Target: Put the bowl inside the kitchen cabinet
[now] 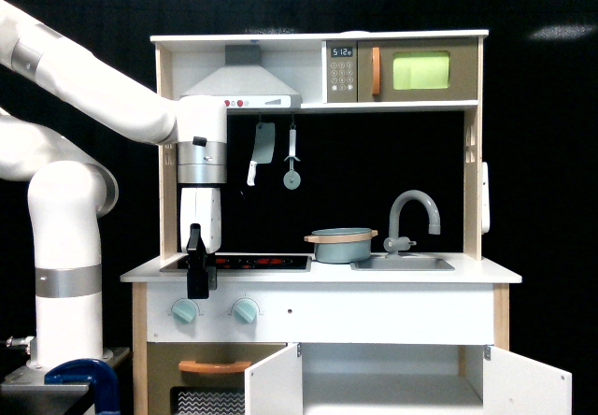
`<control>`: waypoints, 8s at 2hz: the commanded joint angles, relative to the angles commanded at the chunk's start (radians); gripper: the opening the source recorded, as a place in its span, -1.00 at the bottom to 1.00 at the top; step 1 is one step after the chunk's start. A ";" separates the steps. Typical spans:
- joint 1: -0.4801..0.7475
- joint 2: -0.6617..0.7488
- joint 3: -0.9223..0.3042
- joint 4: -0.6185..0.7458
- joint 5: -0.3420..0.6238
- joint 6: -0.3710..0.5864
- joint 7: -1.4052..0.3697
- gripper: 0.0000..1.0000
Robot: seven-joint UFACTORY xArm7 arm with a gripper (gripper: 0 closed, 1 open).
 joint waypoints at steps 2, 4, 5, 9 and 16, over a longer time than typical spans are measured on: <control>0.038 0.289 0.074 0.225 0.011 -0.168 0.045 1.00; 0.234 0.446 -0.017 0.452 0.246 -0.262 -0.094 1.00; 0.311 0.537 -0.038 0.513 0.367 -0.299 -0.138 1.00; 0.474 0.710 -0.091 0.485 1.006 -0.608 -0.196 1.00; 0.080 0.777 -0.511 0.604 0.692 0.050 -0.895 -1.00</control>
